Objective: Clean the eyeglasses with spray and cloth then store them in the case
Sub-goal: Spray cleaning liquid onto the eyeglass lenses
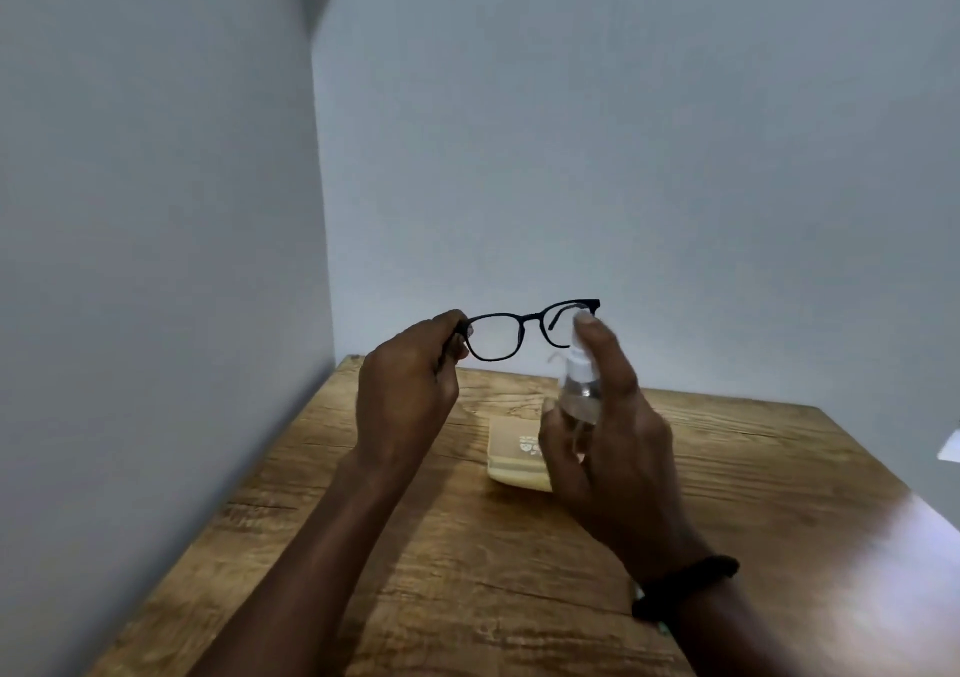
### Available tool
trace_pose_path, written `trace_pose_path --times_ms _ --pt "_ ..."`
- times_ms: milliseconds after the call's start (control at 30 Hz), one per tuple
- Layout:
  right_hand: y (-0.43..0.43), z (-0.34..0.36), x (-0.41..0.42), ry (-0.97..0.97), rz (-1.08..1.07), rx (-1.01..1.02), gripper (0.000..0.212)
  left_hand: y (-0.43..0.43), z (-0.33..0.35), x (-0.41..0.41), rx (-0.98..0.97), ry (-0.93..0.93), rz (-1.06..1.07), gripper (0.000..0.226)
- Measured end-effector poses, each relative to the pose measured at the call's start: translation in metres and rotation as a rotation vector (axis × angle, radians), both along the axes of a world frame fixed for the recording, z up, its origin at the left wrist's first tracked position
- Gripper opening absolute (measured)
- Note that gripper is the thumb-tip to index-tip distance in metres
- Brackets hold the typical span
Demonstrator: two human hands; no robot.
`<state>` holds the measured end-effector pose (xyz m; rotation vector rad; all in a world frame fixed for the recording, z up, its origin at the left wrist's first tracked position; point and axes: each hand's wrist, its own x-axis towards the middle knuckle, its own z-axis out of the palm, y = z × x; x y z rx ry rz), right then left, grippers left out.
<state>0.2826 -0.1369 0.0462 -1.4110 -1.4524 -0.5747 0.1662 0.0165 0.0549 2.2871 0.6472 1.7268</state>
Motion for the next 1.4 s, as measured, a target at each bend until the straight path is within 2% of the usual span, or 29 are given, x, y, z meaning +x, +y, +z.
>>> trace_pose_path --times_ms 100,200,367,533,733,1167,1300,1400 --pt "-0.004 -0.009 -0.007 -0.132 -0.028 -0.045 0.082 -0.001 0.001 0.001 0.084 -0.003 0.023 0.019" --pt "-0.004 -0.013 -0.009 -0.182 -0.052 -0.066 0.079 -0.007 0.003 0.002 0.120 -0.018 0.004 0.019" --pt "-0.009 -0.014 -0.012 -0.179 -0.059 -0.085 0.076 -0.011 0.002 0.000 0.137 -0.036 0.002 0.018" --pt "-0.013 -0.007 -0.012 -0.159 -0.104 -0.007 0.060 -0.012 0.002 -0.002 0.142 -0.028 0.009 0.019" --pt "-0.014 -0.010 -0.013 -0.172 -0.070 -0.031 0.076 -0.011 0.002 -0.003 0.131 -0.044 0.011 0.018" --pt "-0.014 -0.010 -0.011 -0.194 -0.057 0.015 0.066 -0.014 0.002 -0.003 0.152 -0.054 -0.007 0.021" --pt "-0.019 -0.001 0.002 -0.147 -0.181 0.117 0.072 -0.012 0.003 -0.003 0.120 -0.093 -0.020 0.021" --pt "-0.025 0.000 0.013 -0.117 -0.232 0.116 0.078 -0.012 0.002 -0.002 0.126 -0.116 -0.032 0.020"
